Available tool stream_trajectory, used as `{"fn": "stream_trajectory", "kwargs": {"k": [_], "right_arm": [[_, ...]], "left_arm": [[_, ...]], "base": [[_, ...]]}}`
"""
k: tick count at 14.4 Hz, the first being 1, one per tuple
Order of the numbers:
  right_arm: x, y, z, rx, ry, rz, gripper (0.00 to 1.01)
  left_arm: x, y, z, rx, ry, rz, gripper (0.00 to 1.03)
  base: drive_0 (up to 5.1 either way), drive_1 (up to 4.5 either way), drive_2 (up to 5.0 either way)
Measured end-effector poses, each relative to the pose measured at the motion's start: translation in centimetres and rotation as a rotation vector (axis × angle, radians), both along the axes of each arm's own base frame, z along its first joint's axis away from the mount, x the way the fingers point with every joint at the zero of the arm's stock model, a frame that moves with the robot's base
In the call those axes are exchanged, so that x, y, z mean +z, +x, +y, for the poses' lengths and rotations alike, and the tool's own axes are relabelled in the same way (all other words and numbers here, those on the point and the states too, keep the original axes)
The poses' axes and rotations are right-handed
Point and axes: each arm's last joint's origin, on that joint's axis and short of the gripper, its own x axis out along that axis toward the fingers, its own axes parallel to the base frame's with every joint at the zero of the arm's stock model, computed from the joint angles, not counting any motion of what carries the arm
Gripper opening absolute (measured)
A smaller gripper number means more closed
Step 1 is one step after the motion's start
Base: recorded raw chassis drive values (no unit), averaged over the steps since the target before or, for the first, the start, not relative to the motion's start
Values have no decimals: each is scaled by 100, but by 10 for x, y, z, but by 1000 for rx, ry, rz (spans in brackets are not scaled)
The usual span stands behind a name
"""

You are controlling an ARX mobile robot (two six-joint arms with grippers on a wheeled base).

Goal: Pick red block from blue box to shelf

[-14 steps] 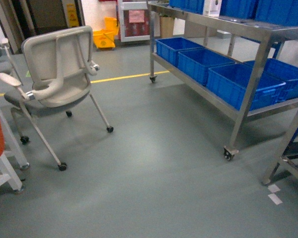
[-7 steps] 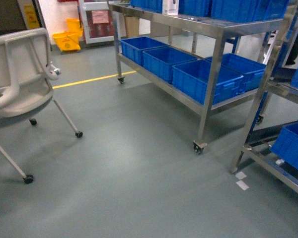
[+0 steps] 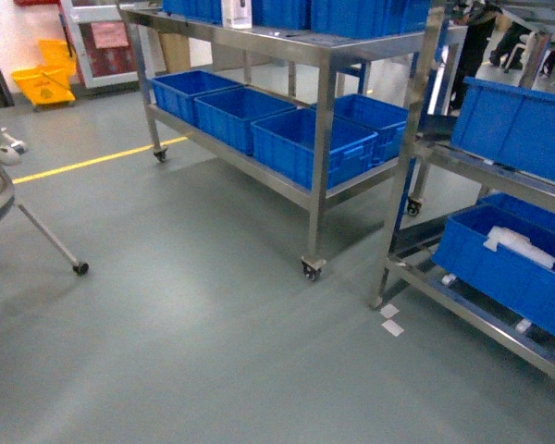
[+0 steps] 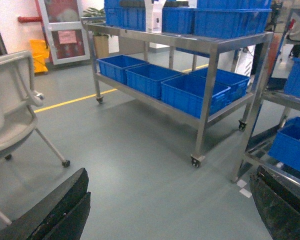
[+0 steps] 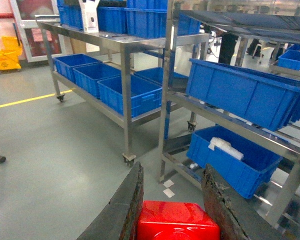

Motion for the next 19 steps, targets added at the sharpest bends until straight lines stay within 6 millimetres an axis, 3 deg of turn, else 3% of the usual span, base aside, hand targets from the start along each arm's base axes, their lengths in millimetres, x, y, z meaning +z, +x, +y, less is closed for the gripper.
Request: {"fn": "stream_trajectory", "kwargs": {"k": [19], "right_arm": [[0,0,0,0,0,0,28]], "left_arm": [[0,0,0,0,0,0,98]], "base": [[-155,-155,-155]]}}
